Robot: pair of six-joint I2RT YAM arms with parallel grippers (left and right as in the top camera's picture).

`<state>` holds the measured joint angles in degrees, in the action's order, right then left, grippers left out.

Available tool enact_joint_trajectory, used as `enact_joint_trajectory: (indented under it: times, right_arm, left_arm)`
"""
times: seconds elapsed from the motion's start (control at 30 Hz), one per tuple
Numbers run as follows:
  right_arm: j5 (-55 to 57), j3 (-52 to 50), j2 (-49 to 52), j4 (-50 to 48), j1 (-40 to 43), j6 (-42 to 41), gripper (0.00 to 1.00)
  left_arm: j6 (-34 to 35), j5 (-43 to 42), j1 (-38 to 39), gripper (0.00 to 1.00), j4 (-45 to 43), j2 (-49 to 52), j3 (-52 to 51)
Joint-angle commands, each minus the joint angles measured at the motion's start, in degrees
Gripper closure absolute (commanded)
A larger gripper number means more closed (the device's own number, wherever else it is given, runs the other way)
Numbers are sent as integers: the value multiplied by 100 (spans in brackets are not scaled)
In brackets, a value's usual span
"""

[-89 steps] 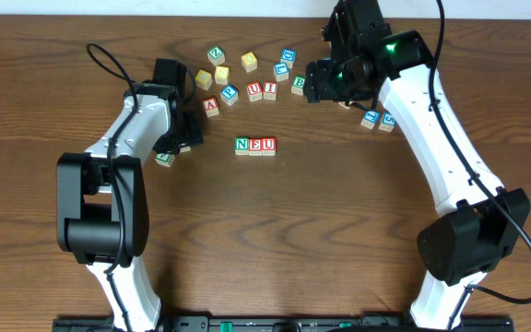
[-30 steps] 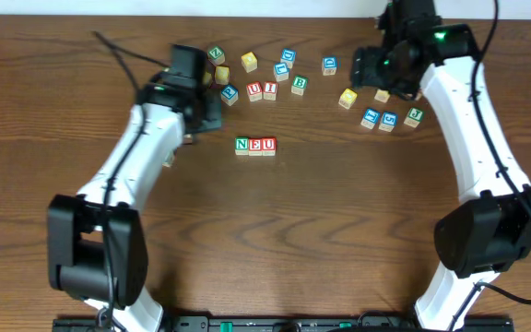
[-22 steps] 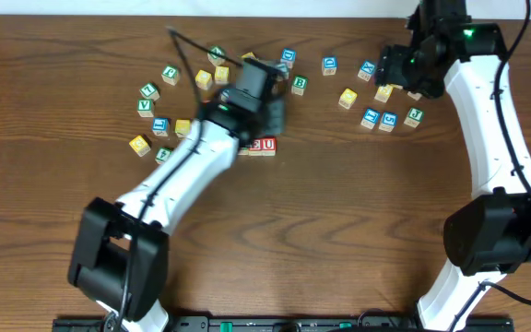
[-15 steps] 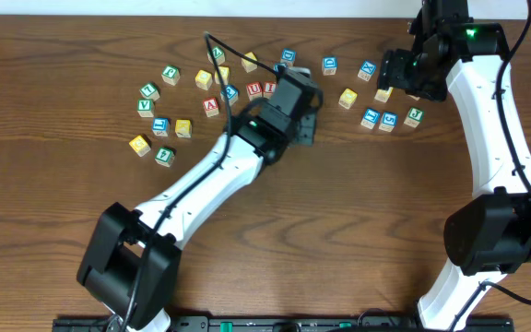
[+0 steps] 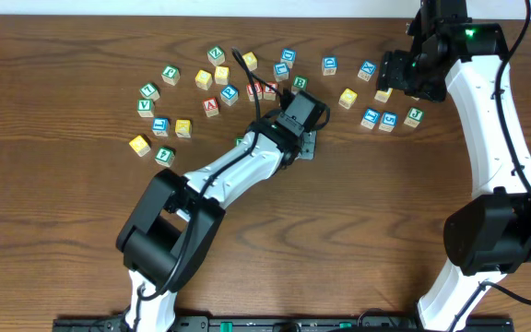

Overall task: Spell out NEURIPS
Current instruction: 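Carry green R with the left gripper to the right of red U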

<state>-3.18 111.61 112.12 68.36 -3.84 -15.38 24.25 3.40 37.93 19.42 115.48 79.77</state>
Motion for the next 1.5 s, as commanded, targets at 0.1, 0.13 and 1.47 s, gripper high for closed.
enact_joint_trajectory:
  times: [0.1,0.13,1.47]
  right_arm:
    - [24,7,44,17,-55,90,22]
    - [24,7,44,17,-52,87,22]
    - [-94,-96,50,0,-125,87,20]
  left_arm:
    - [142,136,-22,67,-22,133,83]
    - [166,136,-17,67,-7,133,83]
    - [87,-129,-793,60,636,-1856,79]
